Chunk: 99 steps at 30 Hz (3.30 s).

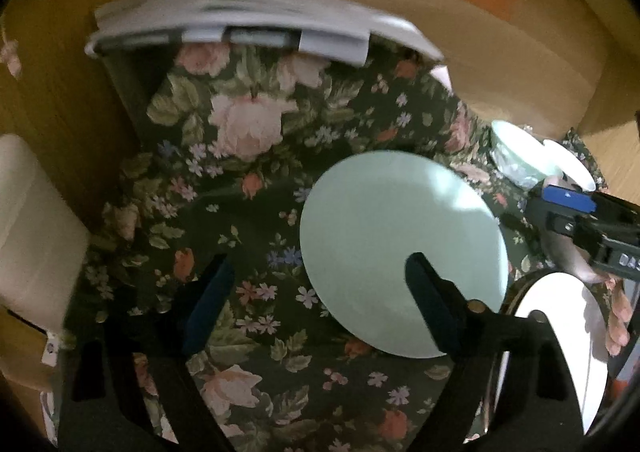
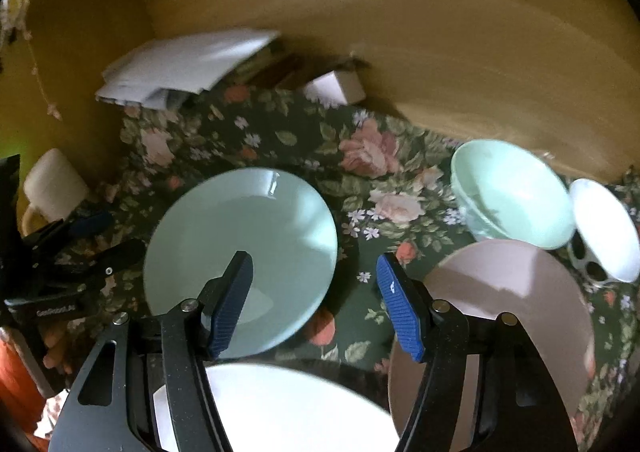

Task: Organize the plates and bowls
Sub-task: 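Move both grippers to the rim of the light green plate, then close both grippers on the light green plate rim and lift it, then carry the light green plate with both grippers over the white plate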

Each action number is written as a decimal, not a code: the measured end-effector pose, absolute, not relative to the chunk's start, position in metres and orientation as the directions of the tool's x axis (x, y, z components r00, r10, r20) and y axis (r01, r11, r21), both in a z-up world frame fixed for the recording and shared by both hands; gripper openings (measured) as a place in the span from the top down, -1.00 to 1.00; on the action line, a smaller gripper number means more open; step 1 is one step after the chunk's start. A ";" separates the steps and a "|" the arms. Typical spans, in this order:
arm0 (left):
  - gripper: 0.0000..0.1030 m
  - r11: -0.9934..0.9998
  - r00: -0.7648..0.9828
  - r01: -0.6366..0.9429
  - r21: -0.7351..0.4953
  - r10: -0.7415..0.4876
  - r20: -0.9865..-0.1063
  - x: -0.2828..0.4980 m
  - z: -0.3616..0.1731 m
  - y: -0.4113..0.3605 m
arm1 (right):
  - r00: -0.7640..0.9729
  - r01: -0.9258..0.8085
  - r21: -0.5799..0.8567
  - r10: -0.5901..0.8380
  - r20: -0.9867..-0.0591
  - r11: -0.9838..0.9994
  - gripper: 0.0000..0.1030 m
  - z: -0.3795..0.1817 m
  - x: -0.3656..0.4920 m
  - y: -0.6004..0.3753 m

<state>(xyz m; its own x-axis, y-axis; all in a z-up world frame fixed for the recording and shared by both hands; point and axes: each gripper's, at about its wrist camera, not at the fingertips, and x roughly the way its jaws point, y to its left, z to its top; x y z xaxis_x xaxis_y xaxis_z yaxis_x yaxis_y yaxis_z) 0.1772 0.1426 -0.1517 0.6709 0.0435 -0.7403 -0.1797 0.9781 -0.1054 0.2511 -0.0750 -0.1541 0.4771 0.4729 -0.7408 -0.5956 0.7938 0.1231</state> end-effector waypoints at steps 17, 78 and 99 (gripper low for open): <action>0.39 0.978 0.585 -0.132 -0.161 -0.054 -0.809 0.192 -0.181 0.154 | 0.402 -0.560 0.102 0.378 -0.834 0.822 0.42 -0.171 0.287 -0.053; 0.56 0.981 0.706 -0.110 -0.161 -0.036 -0.707 0.142 -0.120 0.139 | 0.439 -0.588 0.140 0.460 -0.772 0.797 0.45 -0.135 0.242 -0.053; 0.56 0.984 0.744 -0.058 -0.168 -0.070 -0.665 0.106 -0.109 0.104 | 0.484 -0.557 0.131 0.449 -0.751 0.820 0.46 -0.124 0.200 -0.086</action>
<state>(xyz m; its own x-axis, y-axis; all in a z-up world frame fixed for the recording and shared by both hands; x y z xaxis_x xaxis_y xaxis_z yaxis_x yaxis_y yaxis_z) 0.1059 0.1035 -0.1085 0.7438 -0.0698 -0.6648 -0.0582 0.9840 -0.1683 0.2001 -0.0864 -0.1245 0.4843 0.4487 -0.7511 -0.5568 0.8203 0.1310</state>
